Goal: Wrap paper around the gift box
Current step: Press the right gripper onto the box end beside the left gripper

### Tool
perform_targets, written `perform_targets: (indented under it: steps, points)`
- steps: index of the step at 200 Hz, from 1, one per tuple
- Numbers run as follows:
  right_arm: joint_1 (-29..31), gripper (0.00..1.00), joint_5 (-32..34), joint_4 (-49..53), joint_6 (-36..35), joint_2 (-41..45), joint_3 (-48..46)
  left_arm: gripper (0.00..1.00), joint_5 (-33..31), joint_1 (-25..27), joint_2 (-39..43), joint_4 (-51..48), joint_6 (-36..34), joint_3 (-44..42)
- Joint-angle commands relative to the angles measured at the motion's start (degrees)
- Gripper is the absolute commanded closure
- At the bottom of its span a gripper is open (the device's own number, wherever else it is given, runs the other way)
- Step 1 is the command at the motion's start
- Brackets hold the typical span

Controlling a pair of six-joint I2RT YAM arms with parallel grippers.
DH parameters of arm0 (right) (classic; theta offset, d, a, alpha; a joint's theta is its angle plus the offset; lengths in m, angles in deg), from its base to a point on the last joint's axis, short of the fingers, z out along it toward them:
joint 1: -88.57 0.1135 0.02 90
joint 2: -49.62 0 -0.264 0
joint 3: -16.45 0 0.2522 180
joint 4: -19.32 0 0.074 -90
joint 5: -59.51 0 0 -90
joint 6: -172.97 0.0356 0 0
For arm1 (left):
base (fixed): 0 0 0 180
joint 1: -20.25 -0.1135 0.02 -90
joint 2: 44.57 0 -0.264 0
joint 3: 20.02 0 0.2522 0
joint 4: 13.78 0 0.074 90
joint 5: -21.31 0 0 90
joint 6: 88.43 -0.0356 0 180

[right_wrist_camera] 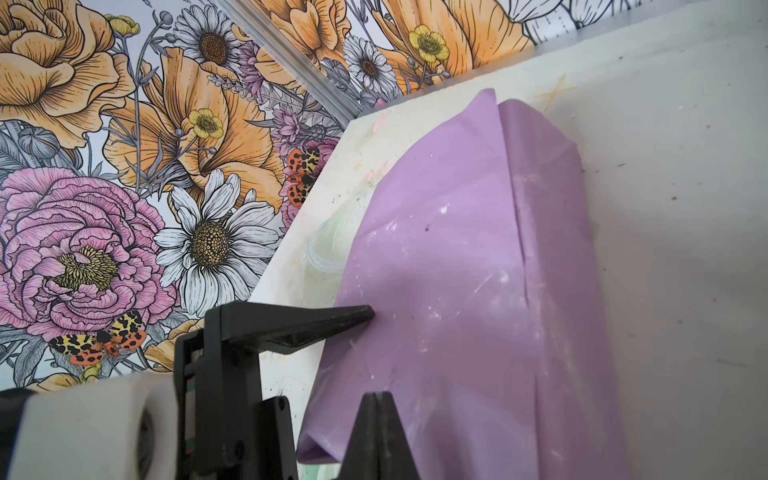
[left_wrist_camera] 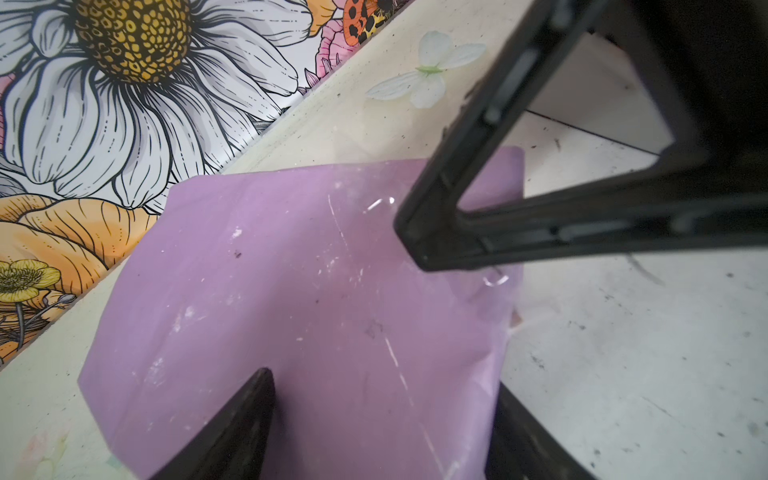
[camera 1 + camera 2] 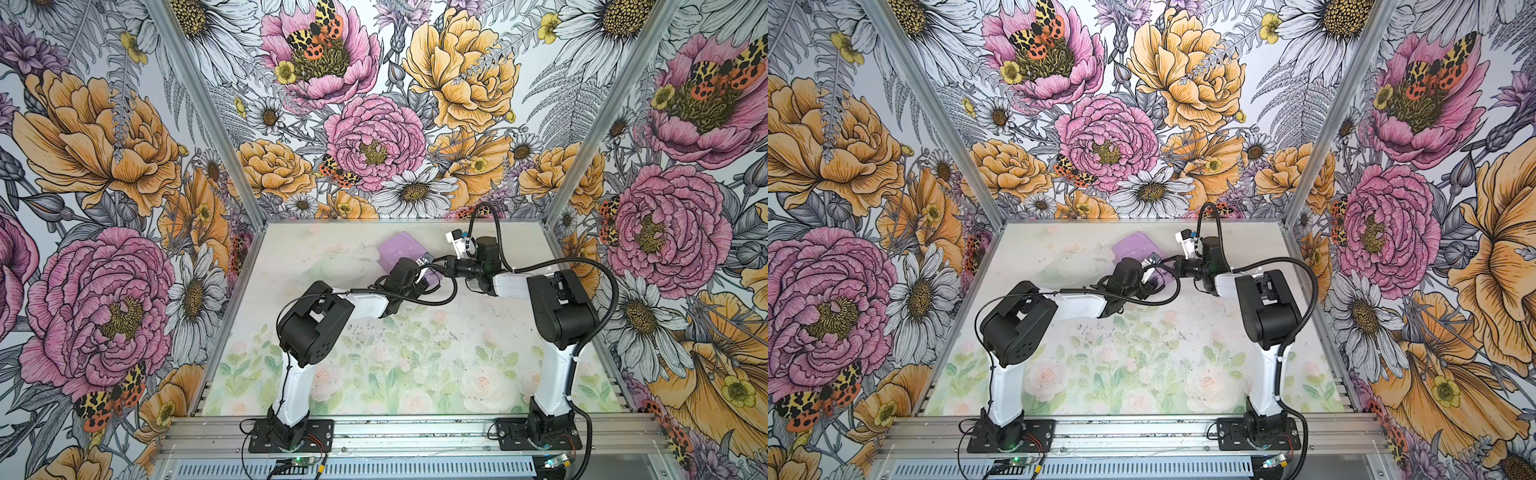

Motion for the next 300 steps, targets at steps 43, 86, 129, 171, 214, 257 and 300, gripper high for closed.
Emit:
perform_targets:
  steps: [43, 86, 129, 171, 214, 257, 300]
  points:
    - [0.8, 1.00, 2.1, 0.3, -1.3, -2.8, 3.1, 0.25, 2.3, -1.0, -1.8, -7.4, 1.6, -2.4]
    - [1.2, 1.00, 5.7, 6.3, -6.0, -2.9, 4.0, 0.25, 2.3, -1.1, -1.8, -7.4, 1.7, -2.3]
    - [2.1, 0.97, 12.4, 14.4, -13.3, -1.1, 3.7, 0.25, 2.3, -1.0, -1.8, -7.3, 1.6, -2.2]
    - [3.3, 0.84, 17.7, 18.4, -17.2, -0.1, 4.6, 0.25, 2.2, -1.0, -1.8, -7.4, 1.6, -2.3]
    - [4.0, 0.69, 21.5, 18.5, -18.5, 1.8, 4.2, 0.25, 2.2, -1.1, -1.7, -7.4, 1.6, -2.4]
    - [4.0, 0.62, 21.6, 17.7, -17.9, 4.2, 4.2, 0.25, 2.3, -1.1, -1.8, -7.4, 1.6, -2.1]
    - [4.0, 0.56, 19.9, 16.7, -16.4, 5.9, 4.3, 0.25, 2.2, -1.1, -1.8, -7.3, 1.6, -2.3]
